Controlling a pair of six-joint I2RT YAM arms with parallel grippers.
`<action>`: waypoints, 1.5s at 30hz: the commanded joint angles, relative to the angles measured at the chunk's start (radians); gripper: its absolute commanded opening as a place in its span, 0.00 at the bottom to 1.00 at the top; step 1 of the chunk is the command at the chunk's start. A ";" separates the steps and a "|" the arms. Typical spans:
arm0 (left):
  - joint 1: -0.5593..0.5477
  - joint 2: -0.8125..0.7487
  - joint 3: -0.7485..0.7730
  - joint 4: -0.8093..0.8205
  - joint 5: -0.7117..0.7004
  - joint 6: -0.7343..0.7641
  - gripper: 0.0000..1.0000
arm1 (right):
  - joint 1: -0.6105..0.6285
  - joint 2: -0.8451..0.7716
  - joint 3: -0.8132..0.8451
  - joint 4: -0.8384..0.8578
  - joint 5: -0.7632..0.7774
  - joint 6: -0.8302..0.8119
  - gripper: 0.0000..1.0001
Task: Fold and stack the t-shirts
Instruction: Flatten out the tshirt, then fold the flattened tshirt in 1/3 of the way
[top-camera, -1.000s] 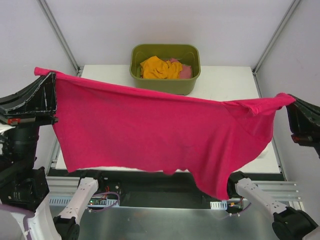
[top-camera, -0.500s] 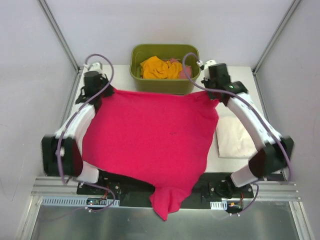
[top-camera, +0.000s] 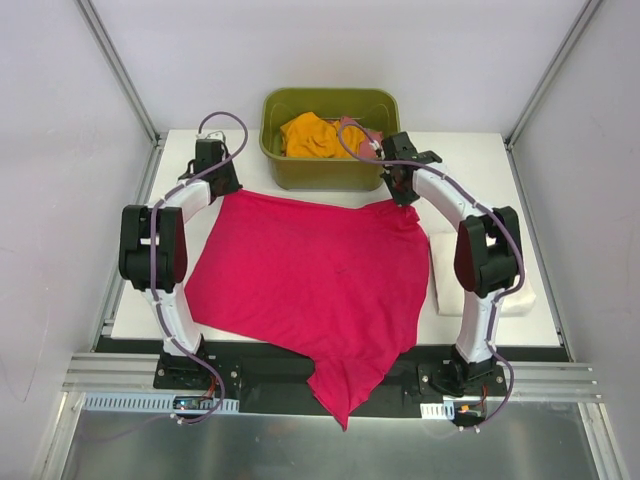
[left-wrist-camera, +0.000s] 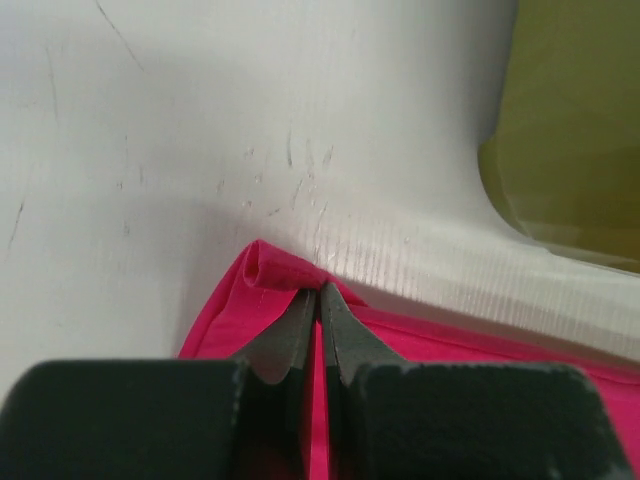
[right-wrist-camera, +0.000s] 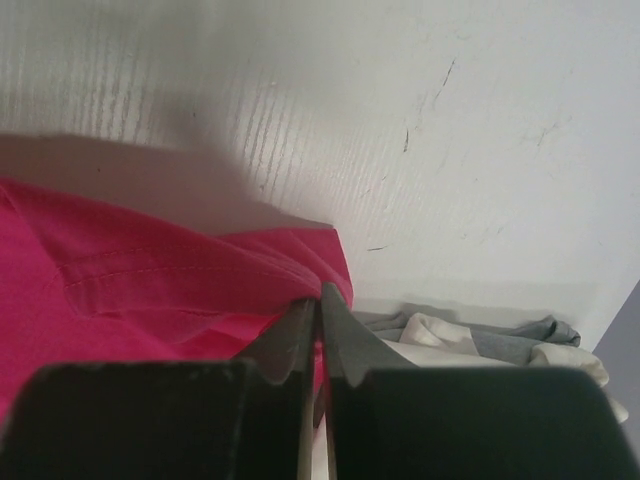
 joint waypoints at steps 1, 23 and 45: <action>0.015 -0.062 0.003 0.011 -0.035 0.009 0.00 | 0.001 -0.090 0.017 -0.018 0.009 0.034 0.05; 0.015 -0.510 -0.424 -0.125 -0.170 -0.127 0.00 | 0.342 -0.514 -0.388 -0.327 -0.225 0.341 0.15; 0.015 -0.512 -0.295 -0.254 0.120 -0.302 0.99 | 0.140 -0.519 -0.491 -0.047 -0.419 0.552 0.97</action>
